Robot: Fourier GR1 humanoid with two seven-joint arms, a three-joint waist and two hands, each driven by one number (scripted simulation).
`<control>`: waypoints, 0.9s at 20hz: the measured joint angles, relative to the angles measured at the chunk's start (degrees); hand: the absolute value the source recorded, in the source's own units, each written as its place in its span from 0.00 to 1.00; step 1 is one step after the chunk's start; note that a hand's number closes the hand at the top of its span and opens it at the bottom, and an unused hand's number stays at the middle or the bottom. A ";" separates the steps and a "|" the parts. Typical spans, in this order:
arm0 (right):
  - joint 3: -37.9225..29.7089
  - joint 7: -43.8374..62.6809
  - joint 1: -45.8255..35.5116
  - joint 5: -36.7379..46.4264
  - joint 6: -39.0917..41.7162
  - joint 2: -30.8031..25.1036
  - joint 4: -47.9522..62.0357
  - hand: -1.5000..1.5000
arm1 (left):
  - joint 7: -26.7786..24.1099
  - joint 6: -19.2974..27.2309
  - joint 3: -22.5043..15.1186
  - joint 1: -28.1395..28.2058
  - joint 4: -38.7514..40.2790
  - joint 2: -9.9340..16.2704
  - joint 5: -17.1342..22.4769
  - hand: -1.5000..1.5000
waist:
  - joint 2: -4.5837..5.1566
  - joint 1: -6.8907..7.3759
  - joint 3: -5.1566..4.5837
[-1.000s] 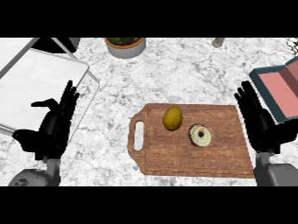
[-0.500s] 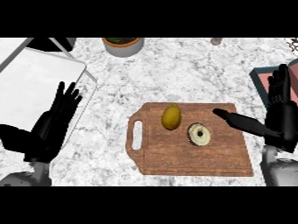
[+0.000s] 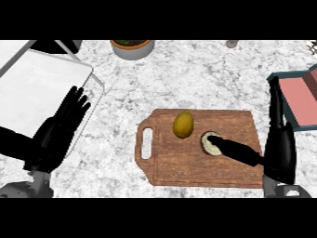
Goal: Pick the lemon from the cutting board and place it in the cardboard box
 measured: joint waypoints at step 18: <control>10.28 53.12 -15.15 14.91 39.18 0.70 0.30 0.00 | 0.87 0.11 -1.66 -2.36 1.37 0.16 0.89 0.50 | 0.29 2.03 0.03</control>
